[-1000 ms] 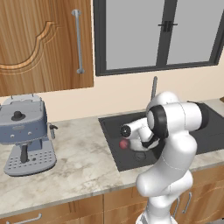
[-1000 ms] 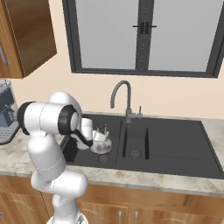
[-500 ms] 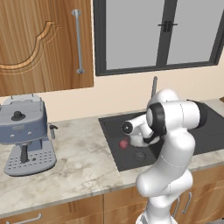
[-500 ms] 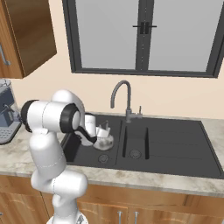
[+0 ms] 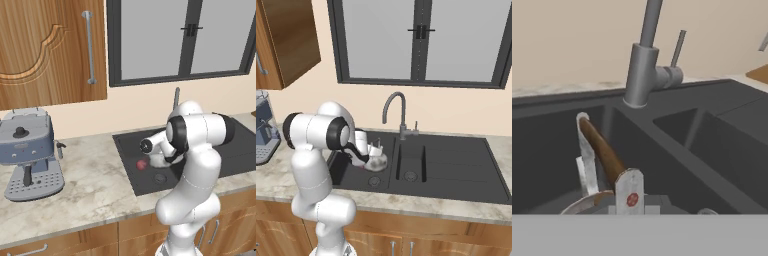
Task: Open the cabinet, pick the kettle from the cabinet, and place it in the sink.
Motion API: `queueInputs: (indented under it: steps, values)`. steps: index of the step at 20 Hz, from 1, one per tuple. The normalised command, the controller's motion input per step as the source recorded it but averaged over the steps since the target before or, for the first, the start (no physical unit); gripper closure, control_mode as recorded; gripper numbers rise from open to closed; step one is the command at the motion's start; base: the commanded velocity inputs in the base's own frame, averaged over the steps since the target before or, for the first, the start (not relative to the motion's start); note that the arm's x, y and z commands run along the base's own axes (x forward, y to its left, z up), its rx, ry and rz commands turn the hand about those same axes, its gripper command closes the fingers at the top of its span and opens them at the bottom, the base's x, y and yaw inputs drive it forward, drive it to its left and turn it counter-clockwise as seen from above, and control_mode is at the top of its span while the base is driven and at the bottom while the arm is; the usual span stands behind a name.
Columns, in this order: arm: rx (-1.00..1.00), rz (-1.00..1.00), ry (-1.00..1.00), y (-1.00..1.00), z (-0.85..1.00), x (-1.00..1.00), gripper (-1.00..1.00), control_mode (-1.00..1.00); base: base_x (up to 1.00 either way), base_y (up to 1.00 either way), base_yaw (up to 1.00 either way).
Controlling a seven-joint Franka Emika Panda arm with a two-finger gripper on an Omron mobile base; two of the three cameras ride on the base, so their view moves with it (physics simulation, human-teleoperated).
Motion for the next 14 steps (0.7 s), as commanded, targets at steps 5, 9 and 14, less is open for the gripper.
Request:
queueInputs:
  steps: [5,9,14]
  values:
    - [0.00,0.00,-0.02,0.00,-0.31,-0.16,1.00,-1.00,0.00,0.00,0.00]
    - [0.00,0.00,-0.03,0.00,-0.31,-0.13,1.00,-1.00,0.00,0.00,0.00]
    - [0.01,0.00,-0.01,0.00,-0.31,-0.05,1.00,-1.00,0.00,0.00,0.00]
